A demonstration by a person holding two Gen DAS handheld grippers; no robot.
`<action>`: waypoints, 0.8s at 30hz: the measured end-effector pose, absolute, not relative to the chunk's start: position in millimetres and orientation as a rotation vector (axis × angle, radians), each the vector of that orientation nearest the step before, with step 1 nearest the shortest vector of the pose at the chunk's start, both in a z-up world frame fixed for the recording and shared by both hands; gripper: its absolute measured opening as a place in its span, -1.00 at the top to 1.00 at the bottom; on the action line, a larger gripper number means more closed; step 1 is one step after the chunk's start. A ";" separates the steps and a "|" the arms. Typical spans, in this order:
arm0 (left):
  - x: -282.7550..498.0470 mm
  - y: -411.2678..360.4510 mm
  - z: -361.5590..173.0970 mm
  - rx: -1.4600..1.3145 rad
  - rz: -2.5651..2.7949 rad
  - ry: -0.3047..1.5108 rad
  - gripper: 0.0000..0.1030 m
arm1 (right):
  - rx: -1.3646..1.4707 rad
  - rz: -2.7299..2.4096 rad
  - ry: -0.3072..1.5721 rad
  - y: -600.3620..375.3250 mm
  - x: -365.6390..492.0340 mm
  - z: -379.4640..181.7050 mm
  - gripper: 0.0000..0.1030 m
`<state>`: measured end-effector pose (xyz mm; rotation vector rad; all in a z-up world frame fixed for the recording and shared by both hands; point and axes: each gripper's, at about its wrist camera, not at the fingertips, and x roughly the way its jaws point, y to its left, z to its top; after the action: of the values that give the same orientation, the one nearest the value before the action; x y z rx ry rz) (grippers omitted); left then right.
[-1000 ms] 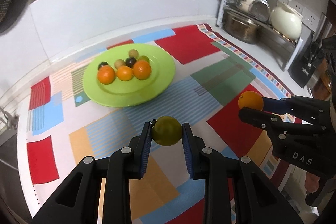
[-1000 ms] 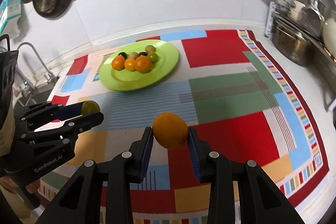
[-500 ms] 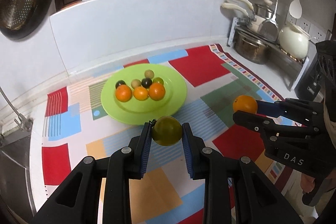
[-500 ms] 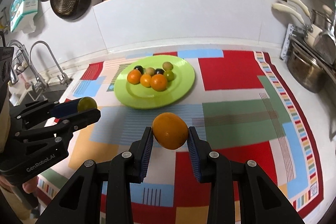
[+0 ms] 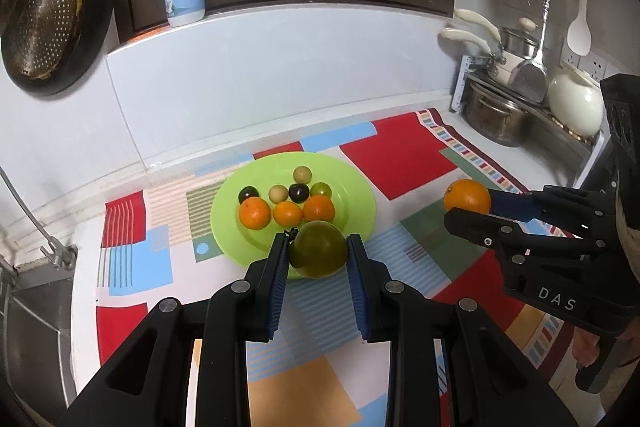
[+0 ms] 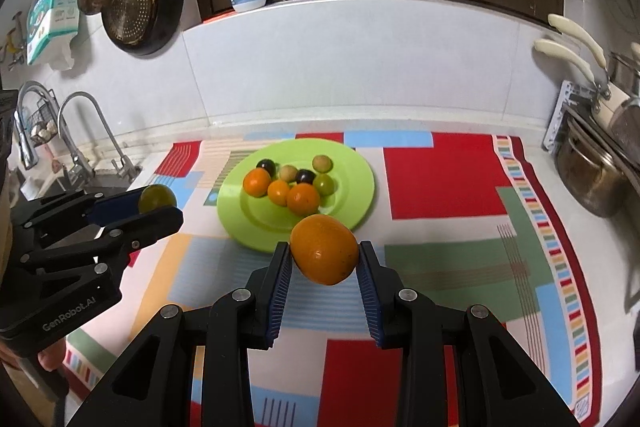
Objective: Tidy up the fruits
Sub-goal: 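Lift the green citrus and orange and carry both over the green plate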
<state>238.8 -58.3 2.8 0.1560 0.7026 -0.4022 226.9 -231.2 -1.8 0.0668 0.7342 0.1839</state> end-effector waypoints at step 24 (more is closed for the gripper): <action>314.1 -52.6 11.7 0.138 -0.388 0.691 0.44 | -0.004 0.214 0.703 -214.4 303.5 10.3 0.33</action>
<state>314.1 -52.6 11.7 0.1383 0.6908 -0.3881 303.5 -214.4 10.3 -0.0045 0.7030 0.2140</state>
